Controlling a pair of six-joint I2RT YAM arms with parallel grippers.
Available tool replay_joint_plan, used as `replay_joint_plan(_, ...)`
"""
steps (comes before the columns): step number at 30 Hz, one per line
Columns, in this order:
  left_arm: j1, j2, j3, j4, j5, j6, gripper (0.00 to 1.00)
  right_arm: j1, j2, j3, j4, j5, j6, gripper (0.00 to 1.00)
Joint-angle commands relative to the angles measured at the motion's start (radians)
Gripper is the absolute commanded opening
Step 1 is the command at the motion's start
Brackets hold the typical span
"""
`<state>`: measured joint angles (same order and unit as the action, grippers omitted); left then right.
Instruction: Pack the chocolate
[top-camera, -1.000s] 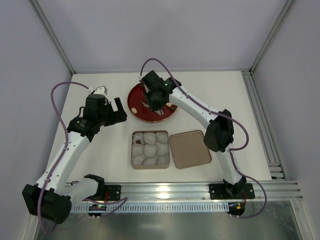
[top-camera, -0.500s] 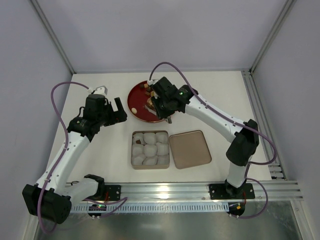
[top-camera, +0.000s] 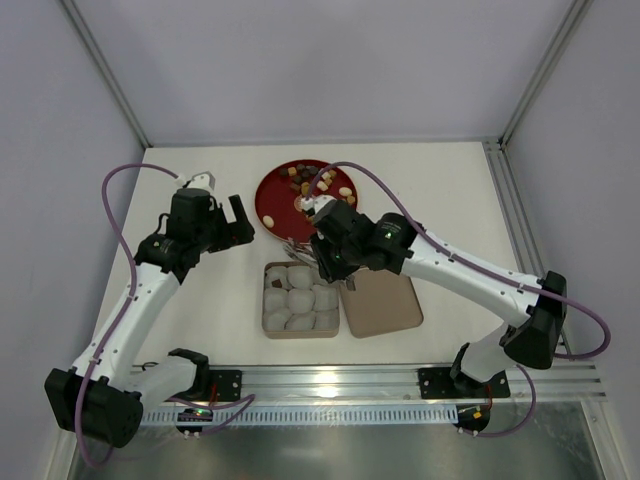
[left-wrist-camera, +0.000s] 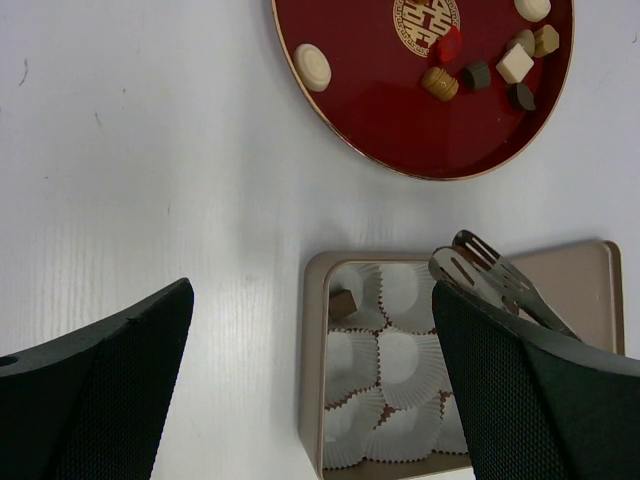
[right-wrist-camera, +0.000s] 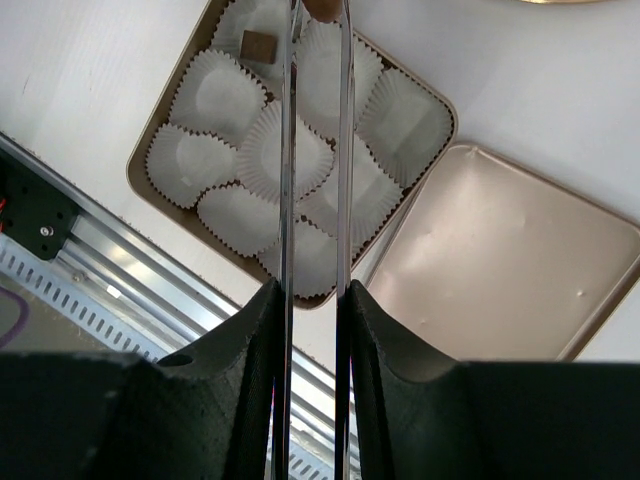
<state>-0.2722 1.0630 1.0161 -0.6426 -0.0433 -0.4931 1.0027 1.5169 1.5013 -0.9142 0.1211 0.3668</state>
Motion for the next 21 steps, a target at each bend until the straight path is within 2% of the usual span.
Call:
replay_joint_plan(1, 0.007, -0.009, -0.008, 0.035, 0.003, -0.007, 1.00, 0.022, -0.055, -0.042, 0.023, 0.034, 0.055, 0.28)
replay_joint_plan(11, 0.008, -0.008, -0.010, 0.035, 0.003, -0.006, 1.00, 0.057, -0.080, -0.168, 0.070, 0.018, 0.089, 0.28)
replay_joint_plan(21, 0.008, -0.005, -0.010, 0.035, 0.002, -0.007, 1.00, 0.074, -0.043, -0.184, 0.083, 0.023, 0.092, 0.28)
